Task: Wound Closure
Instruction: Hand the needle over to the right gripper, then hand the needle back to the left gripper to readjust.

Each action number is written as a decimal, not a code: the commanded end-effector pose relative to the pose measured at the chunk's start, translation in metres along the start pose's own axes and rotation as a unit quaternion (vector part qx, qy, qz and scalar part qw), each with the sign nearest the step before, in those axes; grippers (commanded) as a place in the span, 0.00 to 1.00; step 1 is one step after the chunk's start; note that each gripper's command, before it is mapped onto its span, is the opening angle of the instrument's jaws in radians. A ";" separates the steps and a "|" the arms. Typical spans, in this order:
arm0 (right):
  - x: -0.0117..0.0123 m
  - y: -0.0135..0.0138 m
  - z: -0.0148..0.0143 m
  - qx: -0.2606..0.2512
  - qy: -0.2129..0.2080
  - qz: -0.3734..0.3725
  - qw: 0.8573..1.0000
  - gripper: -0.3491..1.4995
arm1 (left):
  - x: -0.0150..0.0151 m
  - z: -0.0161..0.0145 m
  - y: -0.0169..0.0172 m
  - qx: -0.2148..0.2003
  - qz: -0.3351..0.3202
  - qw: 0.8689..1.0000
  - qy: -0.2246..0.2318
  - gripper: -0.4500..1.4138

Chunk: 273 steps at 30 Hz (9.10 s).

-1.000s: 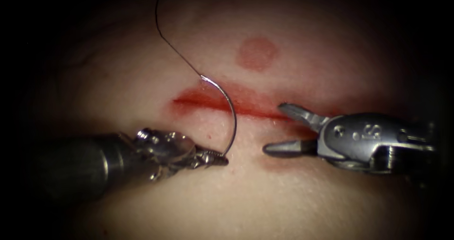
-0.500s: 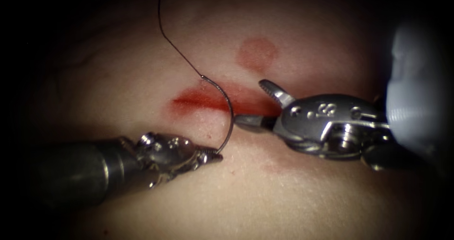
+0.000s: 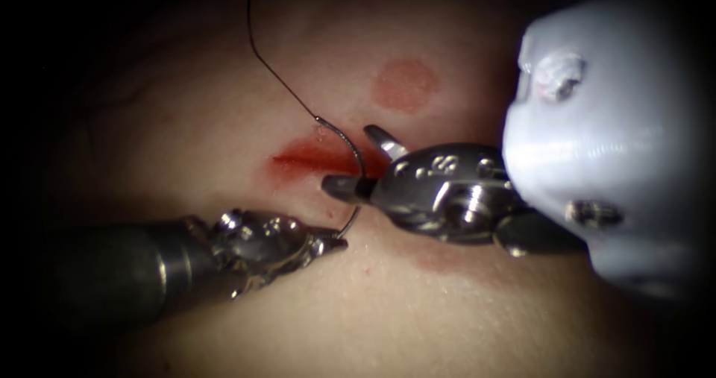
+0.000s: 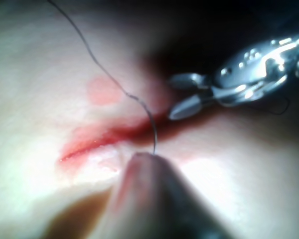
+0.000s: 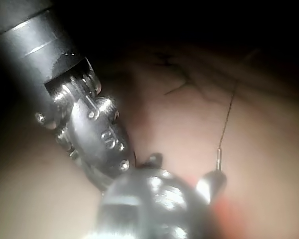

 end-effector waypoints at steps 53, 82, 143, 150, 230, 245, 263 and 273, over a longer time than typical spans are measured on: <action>-0.0017 -0.0013 0.0038 0.013 -0.060 0.010 0.998 0.70 | 0.0004 -0.0014 0.0011 0.168 0.123 0.978 -0.023 0.05; -0.0033 0.0002 0.0064 0.016 -0.043 0.050 0.998 0.71 | 0.0006 -0.0016 0.0020 0.214 0.156 0.963 -0.043 0.05; -0.0030 0.0047 0.0027 0.137 0.077 0.010 0.988 0.00 | 0.0037 -0.0119 0.0027 -0.298 0.048 0.951 0.067 0.56; -0.0024 0.0053 0.0024 0.204 0.123 -0.020 0.971 0.00 | 0.0064 -0.0104 0.0003 -0.304 0.012 0.948 0.091 0.57; -0.0004 0.0072 -0.0028 0.165 0.192 -0.020 0.967 0.00 | 0.0085 -0.0048 0.0021 -0.438 -0.042 0.876 0.196 0.54; 0.0002 0.0066 -0.0026 0.177 0.207 -0.033 0.962 0.00 | 0.0090 -0.0039 0.0028 -0.448 -0.041 0.872 0.192 0.53; 0.0003 0.0063 -0.0027 0.185 0.216 -0.044 0.958 0.00 | 0.0084 -0.0044 0.0025 -0.478 -0.121 0.858 0.144 0.08; 0.0003 0.0062 -0.0028 0.186 0.214 -0.048 0.958 0.00 | 0.0084 -0.0047 0.0016 -0.489 -0.192 0.842 0.127 0.05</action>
